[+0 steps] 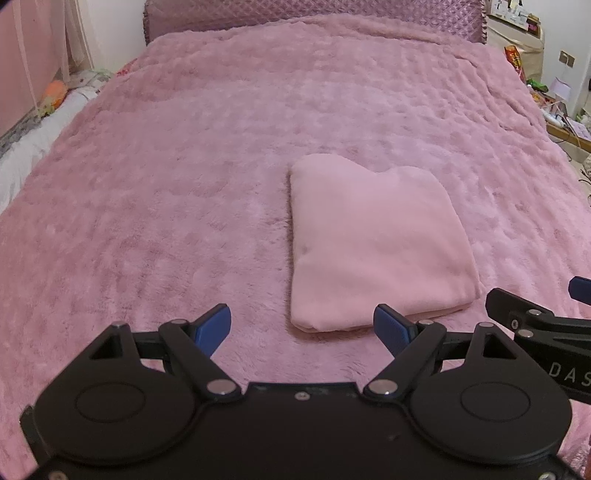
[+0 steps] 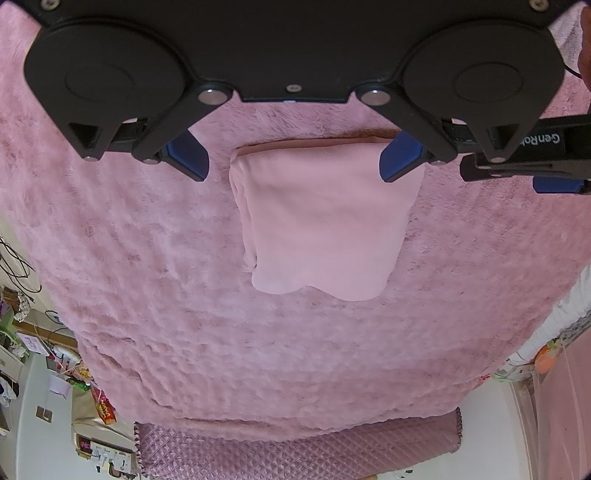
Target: Fold small clothes
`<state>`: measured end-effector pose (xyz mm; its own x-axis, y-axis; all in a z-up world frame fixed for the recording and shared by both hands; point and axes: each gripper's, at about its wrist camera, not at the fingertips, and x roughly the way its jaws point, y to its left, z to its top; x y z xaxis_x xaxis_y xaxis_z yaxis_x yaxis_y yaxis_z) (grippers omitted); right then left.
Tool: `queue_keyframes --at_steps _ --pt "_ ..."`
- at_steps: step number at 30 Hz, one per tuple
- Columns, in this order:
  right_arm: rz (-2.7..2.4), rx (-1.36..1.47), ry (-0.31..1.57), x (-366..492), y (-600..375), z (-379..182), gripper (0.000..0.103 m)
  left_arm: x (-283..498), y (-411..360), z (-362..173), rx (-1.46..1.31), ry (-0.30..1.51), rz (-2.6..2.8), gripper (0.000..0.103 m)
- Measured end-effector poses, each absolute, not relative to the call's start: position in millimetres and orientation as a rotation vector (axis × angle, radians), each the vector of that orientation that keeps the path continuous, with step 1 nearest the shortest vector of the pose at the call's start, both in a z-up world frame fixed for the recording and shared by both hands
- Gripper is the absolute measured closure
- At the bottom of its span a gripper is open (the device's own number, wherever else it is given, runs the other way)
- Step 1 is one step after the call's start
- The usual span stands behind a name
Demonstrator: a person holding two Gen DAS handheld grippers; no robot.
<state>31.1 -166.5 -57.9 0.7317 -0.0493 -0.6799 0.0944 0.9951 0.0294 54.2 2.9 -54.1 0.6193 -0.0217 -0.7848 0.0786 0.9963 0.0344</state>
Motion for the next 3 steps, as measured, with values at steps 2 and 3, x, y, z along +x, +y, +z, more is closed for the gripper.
queue_keyframes --at_steps 2,3 --pt "-0.083 0.063 0.747 31.1 -167.1 -59.1 0.003 55.3 2.4 -53.6 0.064 0.908 -0.064 0.014" --pt "-0.084 0.064 0.748 31.3 -167.4 -59.8 0.003 56.4 2.3 -53.5 0.064 0.913 -0.062 0.014"
